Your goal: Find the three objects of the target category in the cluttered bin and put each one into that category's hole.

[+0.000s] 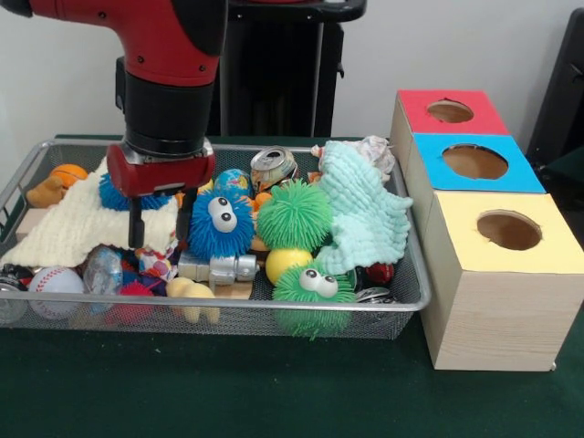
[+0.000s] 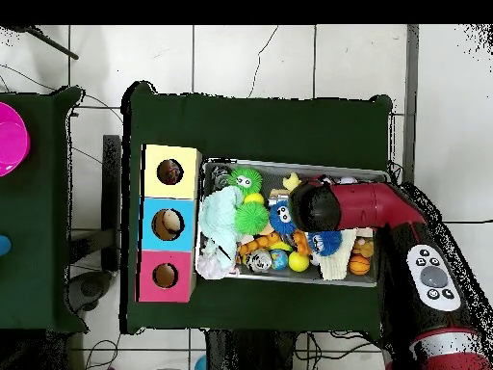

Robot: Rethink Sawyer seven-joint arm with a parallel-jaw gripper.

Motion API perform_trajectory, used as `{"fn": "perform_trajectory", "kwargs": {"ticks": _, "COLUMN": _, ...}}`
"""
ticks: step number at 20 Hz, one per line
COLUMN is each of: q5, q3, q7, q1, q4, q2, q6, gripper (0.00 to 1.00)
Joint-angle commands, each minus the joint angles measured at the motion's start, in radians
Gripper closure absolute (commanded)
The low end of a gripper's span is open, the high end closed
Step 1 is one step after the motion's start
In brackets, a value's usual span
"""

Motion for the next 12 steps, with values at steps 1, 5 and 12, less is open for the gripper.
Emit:
{"fn": "perform_trajectory", "kwargs": {"ticks": 1, "q5": 0.054, "q3": 0.004, "q7": 0.084, "q1": 0.018, "q4": 0.048, "q2": -0.012, "q6": 0.089, "gripper": 0.0}}
{"fn": "perform_trajectory", "kwargs": {"ticks": 5, "q5": 0.063, "q3": 0.002, "q7": 0.065, "q1": 0.032, "q4": 0.03, "q2": -0.018, "q6": 0.099, "gripper": 0.0}}
{"fn": "perform_trajectory", "kwargs": {"ticks": 12, "q5": 0.037, "q3": -0.002, "q7": 0.04, "q1": 0.022, "q4": 0.013, "q2": 0.017, "q6": 0.051, "gripper": 0.0}}
